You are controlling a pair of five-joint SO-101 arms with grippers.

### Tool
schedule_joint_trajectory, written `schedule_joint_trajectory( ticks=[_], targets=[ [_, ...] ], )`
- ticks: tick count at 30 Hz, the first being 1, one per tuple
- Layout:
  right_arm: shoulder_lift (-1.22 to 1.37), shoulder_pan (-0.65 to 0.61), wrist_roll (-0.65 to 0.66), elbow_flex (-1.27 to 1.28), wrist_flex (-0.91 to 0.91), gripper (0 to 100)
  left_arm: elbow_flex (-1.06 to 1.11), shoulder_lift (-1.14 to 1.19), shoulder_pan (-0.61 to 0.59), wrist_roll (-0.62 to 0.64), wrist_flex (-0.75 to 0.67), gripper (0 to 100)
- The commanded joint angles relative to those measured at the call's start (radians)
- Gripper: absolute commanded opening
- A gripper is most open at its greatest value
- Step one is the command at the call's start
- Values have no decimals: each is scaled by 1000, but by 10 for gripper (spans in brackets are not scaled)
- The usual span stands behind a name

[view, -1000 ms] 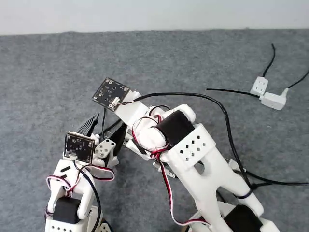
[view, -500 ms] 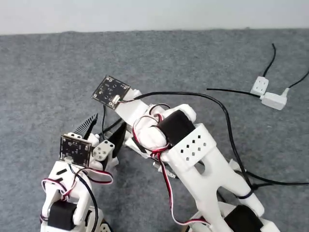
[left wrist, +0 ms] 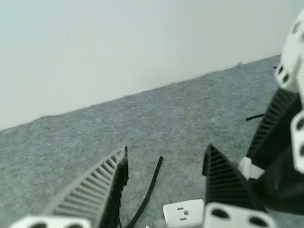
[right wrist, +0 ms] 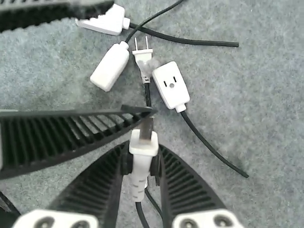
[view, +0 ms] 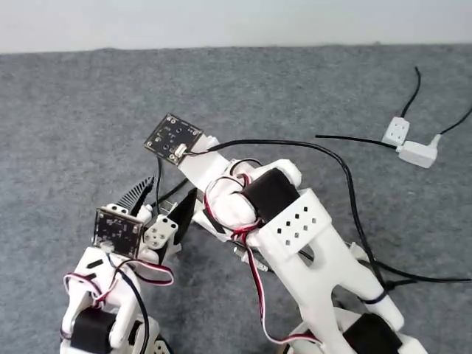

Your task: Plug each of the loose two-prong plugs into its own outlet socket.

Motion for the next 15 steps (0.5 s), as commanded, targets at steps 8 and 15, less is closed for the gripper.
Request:
schedule_joint_trajectory(
  ticks=[8, 15],
  targets=[
    [-42, -8, -12, 12, -10, 9, -133, -6, 49, -21, 63, 261],
    [-45, -10, -12, 8, 18, 9, -8, -6, 43, -46, -54, 261]
  ],
)
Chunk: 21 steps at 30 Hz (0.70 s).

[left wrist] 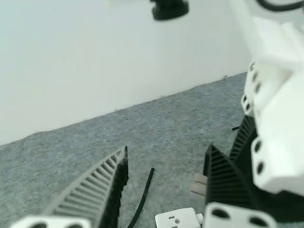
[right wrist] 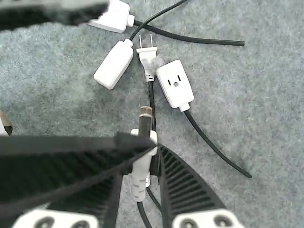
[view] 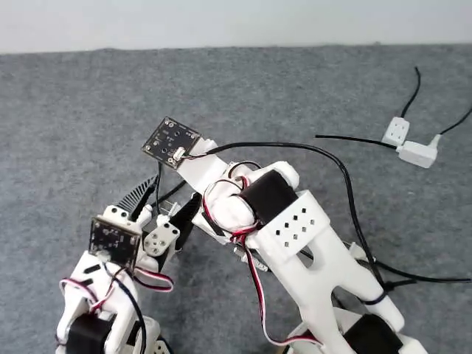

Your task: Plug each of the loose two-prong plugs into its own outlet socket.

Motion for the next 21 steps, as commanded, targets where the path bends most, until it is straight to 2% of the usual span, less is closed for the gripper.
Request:
schedule_joint_trajectory(
  ticks=[1, 21],
  targets=[
    [-41, -4, -12, -12, 21, 9, 42, 3, 5, -35, -80, 261],
    [-168, -4, -14, -6, 42, 9, 163, 3, 5, -40, -97, 261]
  ],
)
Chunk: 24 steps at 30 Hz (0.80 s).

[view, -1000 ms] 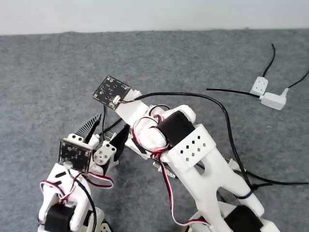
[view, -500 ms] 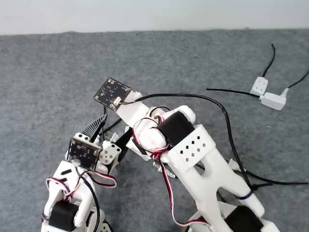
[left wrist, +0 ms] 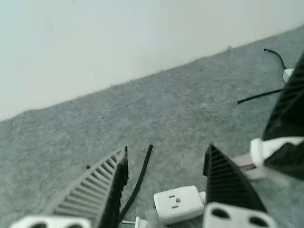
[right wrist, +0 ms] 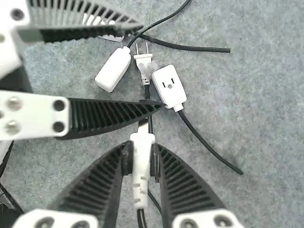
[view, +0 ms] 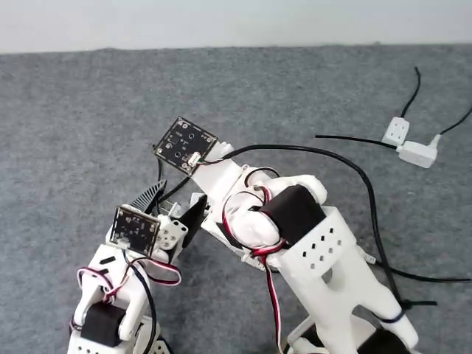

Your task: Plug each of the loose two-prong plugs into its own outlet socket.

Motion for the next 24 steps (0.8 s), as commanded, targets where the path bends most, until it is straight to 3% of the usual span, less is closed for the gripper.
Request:
schedule_joint_trajectory(
  ticks=[1, 24],
  targets=[
    [-38, -10, -14, -8, 4, 9, -8, 2, 5, -8, -15, 261],
    [-30, -8, -17, -5, -2, 9, 4, 2, 3, -12, -17, 261]
  ],
)
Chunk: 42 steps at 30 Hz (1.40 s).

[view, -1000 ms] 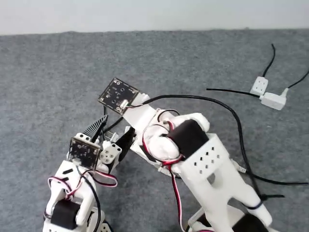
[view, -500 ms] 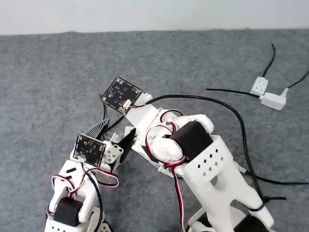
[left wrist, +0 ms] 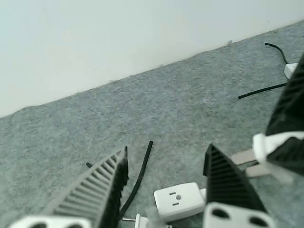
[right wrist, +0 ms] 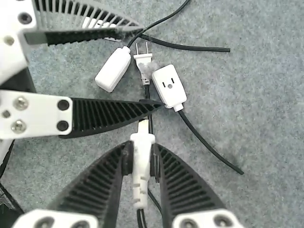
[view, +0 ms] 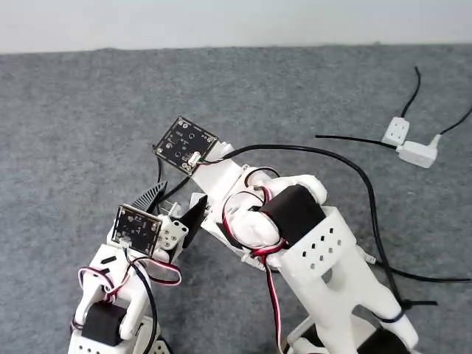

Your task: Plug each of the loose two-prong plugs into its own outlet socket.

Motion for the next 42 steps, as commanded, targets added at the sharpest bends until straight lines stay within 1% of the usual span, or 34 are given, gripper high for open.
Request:
schedule_joint_trajectory(
  ticks=[1, 9, 12, 16, 18, 23, 26, 30, 42],
  targets=[
    [-30, -8, -14, -3, -2, 9, -8, 2, 2, -14, -17, 261],
    [-33, -8, -9, 48, -44, 9, -47, 2, -101, -8, -41, 261],
    [-31, -8, -9, 48, -44, 9, -64, 2, -100, -6, -17, 261],
    [-31, -8, -9, 48, -45, 9, -105, 2, -41, -12, 41, 261],
    [-31, -8, -9, 48, -45, 9, -119, 2, -37, -14, 55, 261],
    [-31, -10, -9, 48, -45, 9, -108, 2, -23, -15, 54, 261],
    [-31, -25, -9, 48, -45, 9, -82, 2, -9, -15, 29, 261],
    [-31, -65, -9, 51, -44, 9, -48, 2, 40, -15, 9, 261],
    [-41, -62, -11, 49, -36, 9, 2, 2, 137, -15, 9, 261]
  ],
)
